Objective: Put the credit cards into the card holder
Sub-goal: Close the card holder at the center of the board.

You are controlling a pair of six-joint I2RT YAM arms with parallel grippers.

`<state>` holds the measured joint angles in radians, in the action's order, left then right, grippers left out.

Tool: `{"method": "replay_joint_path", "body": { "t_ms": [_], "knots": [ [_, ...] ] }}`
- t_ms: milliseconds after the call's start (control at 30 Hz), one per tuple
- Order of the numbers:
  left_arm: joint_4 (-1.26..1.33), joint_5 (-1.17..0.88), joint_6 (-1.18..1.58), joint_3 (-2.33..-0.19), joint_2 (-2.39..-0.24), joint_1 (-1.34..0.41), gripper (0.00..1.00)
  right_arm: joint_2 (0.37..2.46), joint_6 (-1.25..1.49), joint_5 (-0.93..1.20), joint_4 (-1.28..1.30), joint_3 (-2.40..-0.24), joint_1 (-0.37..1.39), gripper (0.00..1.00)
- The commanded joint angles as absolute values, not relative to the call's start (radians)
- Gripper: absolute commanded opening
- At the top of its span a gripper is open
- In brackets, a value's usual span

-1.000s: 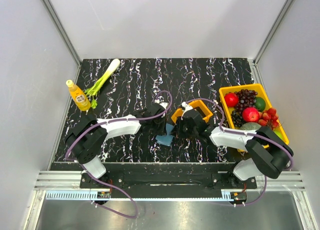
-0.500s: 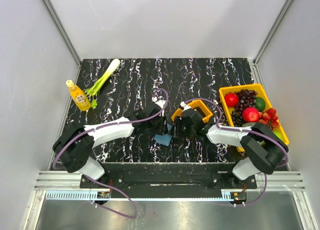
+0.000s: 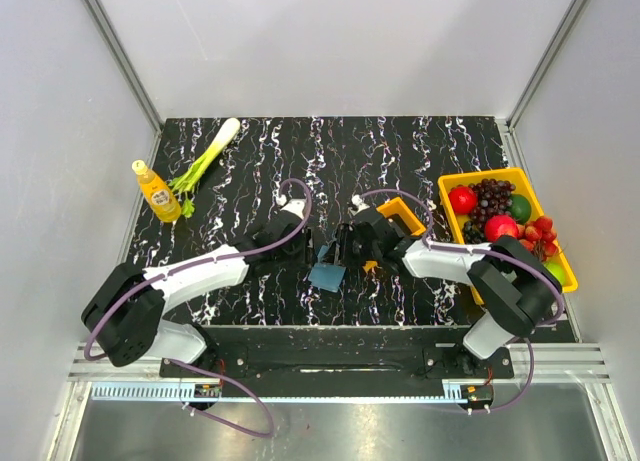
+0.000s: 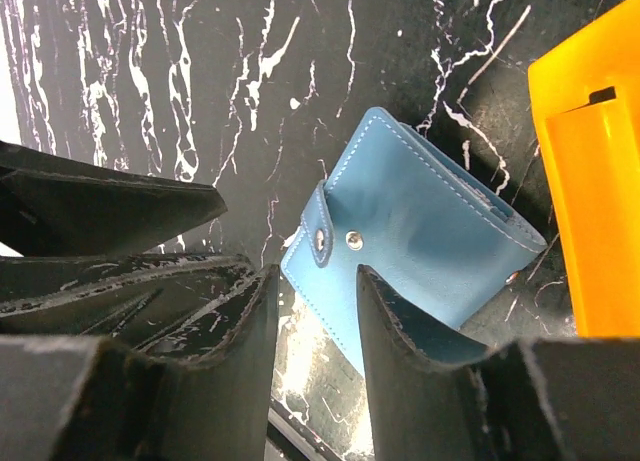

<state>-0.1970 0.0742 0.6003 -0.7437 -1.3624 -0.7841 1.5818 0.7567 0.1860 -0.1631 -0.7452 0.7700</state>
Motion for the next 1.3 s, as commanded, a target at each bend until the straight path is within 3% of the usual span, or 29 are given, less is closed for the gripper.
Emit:
{"method": "replay_joint_path", "body": {
  "t_ms": [0,467,567,800,967,1100,1200,1267],
  "knots": [
    [-0.176,0.132,0.646,-0.718,-1.361,-0.769,0.46,1.621,0.816,0.201,-0.193,-0.793,0.767,0.43],
    [-0.121,0.095,0.641,-0.672,-1.359,-0.742,0.44,1.683,0.819,0.224,-0.212,-0.841,0.765,0.34],
    [-0.120,0.091,0.638,-0.672,-1.364,-0.739,0.43,1.684,0.816,0.210,-0.183,-0.851,0.767,0.26],
    [-0.100,0.074,0.630,-0.663,-1.365,-0.726,0.42,1.686,0.813,0.210,-0.155,-0.856,0.765,0.31],
    [-0.095,0.055,0.620,-0.666,-1.368,-0.724,0.41,1.700,0.808,0.209,-0.140,-0.867,0.765,0.26],
    [-0.077,0.031,0.612,-0.650,-1.365,-0.724,0.41,1.712,0.807,0.213,-0.140,-0.877,0.765,0.28],
    [-0.075,0.025,0.611,-0.641,-1.362,-0.723,0.42,1.709,0.805,0.212,-0.137,-0.879,0.767,0.23],
    [-0.072,0.028,0.611,-0.627,-1.362,-0.723,0.44,1.707,0.804,0.210,-0.133,-0.879,0.767,0.15]
  ]
}}
